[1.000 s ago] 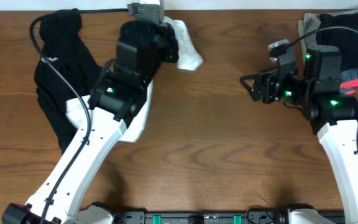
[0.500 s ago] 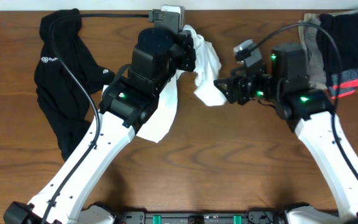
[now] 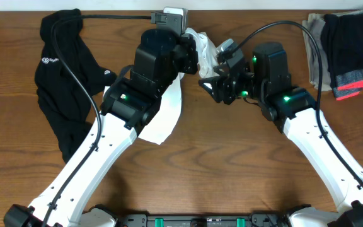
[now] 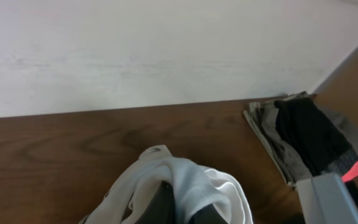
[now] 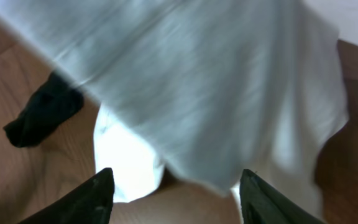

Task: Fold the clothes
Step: 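Lift the T-shirt with both grippers and stretch it apart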

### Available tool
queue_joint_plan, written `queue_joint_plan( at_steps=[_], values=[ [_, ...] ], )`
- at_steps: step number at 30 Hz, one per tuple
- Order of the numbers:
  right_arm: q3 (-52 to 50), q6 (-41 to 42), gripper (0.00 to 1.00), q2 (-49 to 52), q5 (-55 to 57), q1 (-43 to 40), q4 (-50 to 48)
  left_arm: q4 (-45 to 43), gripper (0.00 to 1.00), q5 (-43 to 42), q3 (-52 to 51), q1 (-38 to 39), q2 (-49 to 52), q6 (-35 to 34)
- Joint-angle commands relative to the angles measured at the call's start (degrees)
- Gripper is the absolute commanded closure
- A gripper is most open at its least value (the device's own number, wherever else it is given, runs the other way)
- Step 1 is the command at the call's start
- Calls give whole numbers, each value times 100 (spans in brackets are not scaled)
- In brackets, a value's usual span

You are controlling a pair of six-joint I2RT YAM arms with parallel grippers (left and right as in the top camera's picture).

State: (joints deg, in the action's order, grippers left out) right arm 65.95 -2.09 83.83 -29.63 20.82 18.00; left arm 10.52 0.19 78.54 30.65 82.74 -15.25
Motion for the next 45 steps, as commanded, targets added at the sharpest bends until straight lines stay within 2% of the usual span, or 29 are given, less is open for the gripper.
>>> queue_joint_plan(
  at_steps=[1,6,7,8,11,18,24,28,35,41,45],
  values=[
    [79,33,43,-76,356,42,-74,39,94,44,96,7,0,-48],
    [79,31,51,-76,728,39,-284,166,94,42,96,7,0,-52],
    [79,31,56,-76,732,37,-315,186,94,42,96,7,0,-52],
    [79,31,63,-76,734,37,-339,208,94,42,96,7,0,-52],
    [79,31,99,-76,737,35,-404,269,94,42,96,7,0,-50],
    [81,33,99,-251,1008,-229,-610,529,94,50,96,-87,0,181],
    [81,35,99,-817,1185,-1209,-678,1233,94,678,96,-487,-2,367],
    [81,37,99,-1064,1145,-1888,-538,1399,94,1086,96,-835,-2,605],
    [81,28,99,-1541,1123,-2424,-376,817,94,1128,98,-1360,-249,796],
    [90,35,99,-2096,1163,-2570,-426,-157,94,1128,98,-1491,-1036,815],
    [92,33,99,-2326,1193,-2581,-339,-470,94,1126,98,-1488,-1545,815]
  ],
)
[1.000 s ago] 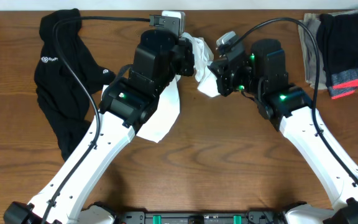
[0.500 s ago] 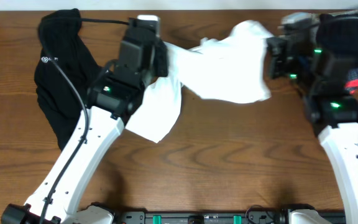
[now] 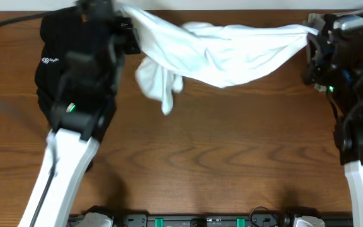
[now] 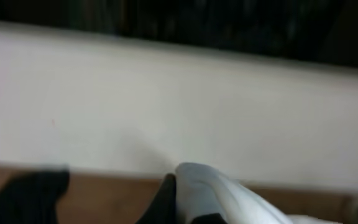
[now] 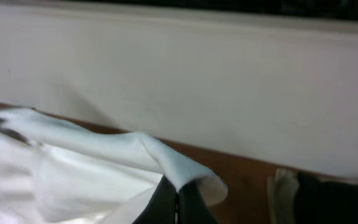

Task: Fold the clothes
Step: 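Lift the T-shirt with both grippers and stretch it apart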

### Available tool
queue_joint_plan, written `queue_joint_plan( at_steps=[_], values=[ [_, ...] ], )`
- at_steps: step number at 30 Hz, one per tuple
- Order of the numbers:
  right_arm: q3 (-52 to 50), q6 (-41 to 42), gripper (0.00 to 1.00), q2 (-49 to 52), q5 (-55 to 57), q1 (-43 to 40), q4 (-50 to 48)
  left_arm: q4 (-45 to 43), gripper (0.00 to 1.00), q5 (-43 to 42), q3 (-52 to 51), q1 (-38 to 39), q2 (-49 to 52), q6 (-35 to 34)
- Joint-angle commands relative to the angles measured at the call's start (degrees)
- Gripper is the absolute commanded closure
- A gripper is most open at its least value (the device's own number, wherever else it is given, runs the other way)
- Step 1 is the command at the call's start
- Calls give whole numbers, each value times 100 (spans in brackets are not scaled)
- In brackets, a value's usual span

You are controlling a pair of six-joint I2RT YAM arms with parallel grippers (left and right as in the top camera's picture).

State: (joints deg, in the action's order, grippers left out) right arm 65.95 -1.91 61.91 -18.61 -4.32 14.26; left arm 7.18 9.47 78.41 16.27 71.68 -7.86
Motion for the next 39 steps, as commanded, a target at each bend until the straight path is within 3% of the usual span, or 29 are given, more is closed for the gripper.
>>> queue_joint_plan(
  at_steps=[1,8,15,21,28,31,34,39],
  values=[
    [92,15,99,-177,136,-72,44,-157,94,199,111,-52,-575,76],
    [199,15,99,-634,476,-297,20,-407,94,321,111,-50,-1377,382],
    [234,87,99,-946,682,-887,240,-243,94,1578,111,-52,-1794,387],
    [234,168,99,-894,588,-1115,348,190,94,1698,111,-52,-1506,505],
    [234,232,99,-398,-105,-1104,46,101,94,1659,111,-52,-601,358],
    [234,354,99,44,-310,-1080,-466,-385,94,1652,111,-52,-76,352],
    [234,378,99,629,-308,-988,-1578,-1384,94,1652,111,-52,542,356],
    [251,710,99,1445,-256,-859,-3967,-3954,94,1635,111,-52,1510,778]
  ],
)
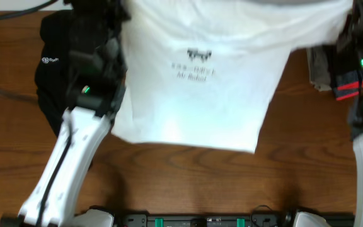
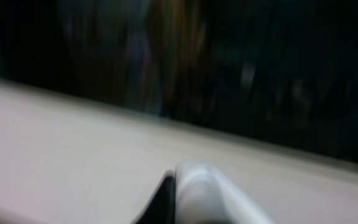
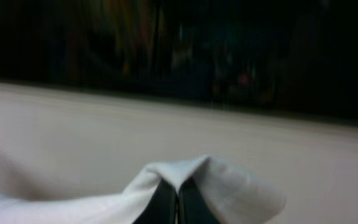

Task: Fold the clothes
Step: 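Lift the T-shirt with both grippers and stretch it apart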

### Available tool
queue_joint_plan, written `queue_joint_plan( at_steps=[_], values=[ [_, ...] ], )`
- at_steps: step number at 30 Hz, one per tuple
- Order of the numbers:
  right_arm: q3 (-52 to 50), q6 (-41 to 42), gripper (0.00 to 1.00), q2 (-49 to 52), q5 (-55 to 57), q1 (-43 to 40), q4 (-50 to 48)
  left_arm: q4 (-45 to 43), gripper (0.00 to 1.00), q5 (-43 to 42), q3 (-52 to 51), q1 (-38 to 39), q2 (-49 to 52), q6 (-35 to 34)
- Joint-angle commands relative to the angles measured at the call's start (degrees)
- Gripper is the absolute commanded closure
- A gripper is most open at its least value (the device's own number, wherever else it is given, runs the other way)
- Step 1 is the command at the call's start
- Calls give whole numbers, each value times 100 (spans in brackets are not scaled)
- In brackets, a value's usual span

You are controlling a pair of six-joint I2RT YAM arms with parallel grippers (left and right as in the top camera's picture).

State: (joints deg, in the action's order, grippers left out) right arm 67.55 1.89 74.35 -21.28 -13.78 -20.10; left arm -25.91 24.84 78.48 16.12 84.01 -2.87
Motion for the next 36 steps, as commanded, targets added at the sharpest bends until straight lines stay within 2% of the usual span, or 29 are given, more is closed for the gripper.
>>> queue_joint_plan(
  at_steps=[1,3,5,9,14,22,25,28,32,36],
  values=[
    [118,494,99,295,33,90,-955,-1110,94,-11,105,-37,396,400],
    [254,737,99,402,129,90,-1471,-1930,94,-564,105,-48,553,645],
    [490,745,99,433,201,90,-1475,-2277,94,-1019,107,-52,562,719],
    [850,457,99,444,188,92,-879,-1965,94,-1239,127,-55,494,721],
    [857,31,99,533,173,96,201,-232,94,-1241,127,-74,498,715],
    [857,-70,99,925,-125,103,2822,2868,94,-1241,127,-170,505,691],
    [857,-68,99,957,-197,118,3563,3751,94,-1244,127,-170,505,684],
    [857,-70,99,951,-376,144,3792,4269,94,-1246,127,-170,492,409],
    [857,-72,99,942,-581,149,3353,3954,94,-1244,127,-173,448,321],
    [857,-308,99,968,-518,199,2000,2358,94,-1246,127,-227,446,319]
  ],
)
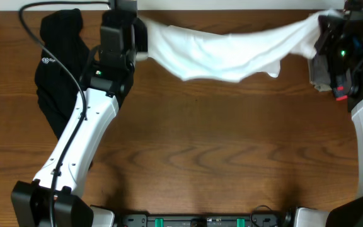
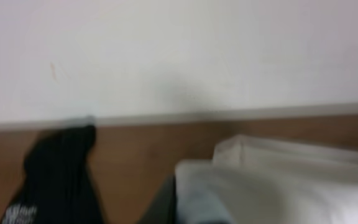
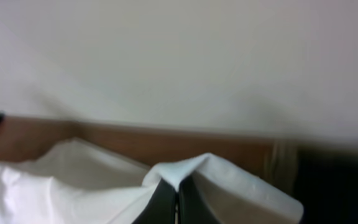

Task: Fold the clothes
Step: 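Lift the T-shirt with both grippers and stretch it apart, then lay the stretched T-shirt flat on the table center and release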

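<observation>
A white T-shirt (image 1: 225,50) hangs stretched in a sagging band across the back of the table. My left gripper (image 1: 138,39) is shut on its left end, and my right gripper (image 1: 319,33) is shut on its right end. In the left wrist view the white cloth (image 2: 272,180) fills the lower right, with my left gripper (image 2: 178,205) pinching it. In the right wrist view the T-shirt (image 3: 55,180) peaks over my right gripper (image 3: 178,202), whose dark fingers are pressed together on the fold.
A black garment (image 1: 62,75) lies crumpled at the left, also seen as the black garment (image 2: 55,180) in the left wrist view. A stack of folded clothes (image 1: 323,69) sits at the right edge, behind my right arm. A pale wall runs along the table's back.
The shirt was held high and spread open, print facing the overhead camera. Now both grippers are low at the table's back edge and the shirt sags as a bunched band between them.
Both grippers were close together mid-table on the bunched white shirt. Then they stood far apart at the back with the shirt stretched between them. Then the shirt was lifted, spread wide. Now it is low again, still held at both ends.
</observation>
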### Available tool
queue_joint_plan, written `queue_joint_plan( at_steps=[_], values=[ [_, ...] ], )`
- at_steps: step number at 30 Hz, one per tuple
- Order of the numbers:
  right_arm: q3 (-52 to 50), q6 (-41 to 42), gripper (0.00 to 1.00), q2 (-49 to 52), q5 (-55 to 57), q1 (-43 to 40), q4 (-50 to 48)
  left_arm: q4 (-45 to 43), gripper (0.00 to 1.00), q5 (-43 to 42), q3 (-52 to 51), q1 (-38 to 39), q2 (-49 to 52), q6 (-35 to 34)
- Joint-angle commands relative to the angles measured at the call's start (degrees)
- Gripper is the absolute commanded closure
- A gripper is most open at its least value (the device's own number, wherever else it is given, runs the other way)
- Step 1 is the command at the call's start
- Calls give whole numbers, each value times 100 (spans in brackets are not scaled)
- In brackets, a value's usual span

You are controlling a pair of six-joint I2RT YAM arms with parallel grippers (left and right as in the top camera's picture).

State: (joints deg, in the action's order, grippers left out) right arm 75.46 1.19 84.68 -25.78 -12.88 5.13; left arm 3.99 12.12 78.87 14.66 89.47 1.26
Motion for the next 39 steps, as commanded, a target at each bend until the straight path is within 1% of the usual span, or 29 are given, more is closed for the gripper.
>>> queue_joint_plan(
  at_steps=[1,3,4,6,7,10,15,18,20,22,26,31,35,39],
  values=[
    [66,-236,99,-66,28,133,-911,-1266,94,26,87,-101,-90,-96],
    [74,-225,99,-70,160,166,-1766,-2479,94,24,87,-109,-79,-98],
    [107,-116,99,-87,160,166,-2024,-2918,94,-9,92,-109,-87,-111],
    [317,146,99,-151,131,166,-2168,-3366,94,-284,164,-105,-203,-109],
    [433,177,99,-195,98,166,-2085,-3340,94,-422,221,-90,-299,-109],
    [824,157,99,-411,-17,166,-1515,-2677,94,-553,367,0,-769,-107],
    [1405,-278,99,-1010,-7,162,295,-986,94,-551,391,44,-1838,-90],
    [1674,-514,99,-1414,201,153,1412,-76,94,-549,389,42,-2446,-90],
    [1779,-621,99,-1672,330,153,1965,382,94,-549,389,42,-2817,-90],
    [1818,-627,99,-1915,468,146,2345,662,94,-551,389,42,-3121,-94],
    [1825,-664,99,-2354,503,72,2870,951,94,-557,389,59,-3624,-164],
    [1825,-662,99,-2664,745,-79,3108,964,94,-789,389,59,-3926,-278],
    [1825,-660,99,-2544,693,-92,3101,964,94,-868,389,59,-3768,-289],
    [1825,-662,99,-2105,516,-92,3025,839,94,-868,389,57,-3198,-291]
  ],
)
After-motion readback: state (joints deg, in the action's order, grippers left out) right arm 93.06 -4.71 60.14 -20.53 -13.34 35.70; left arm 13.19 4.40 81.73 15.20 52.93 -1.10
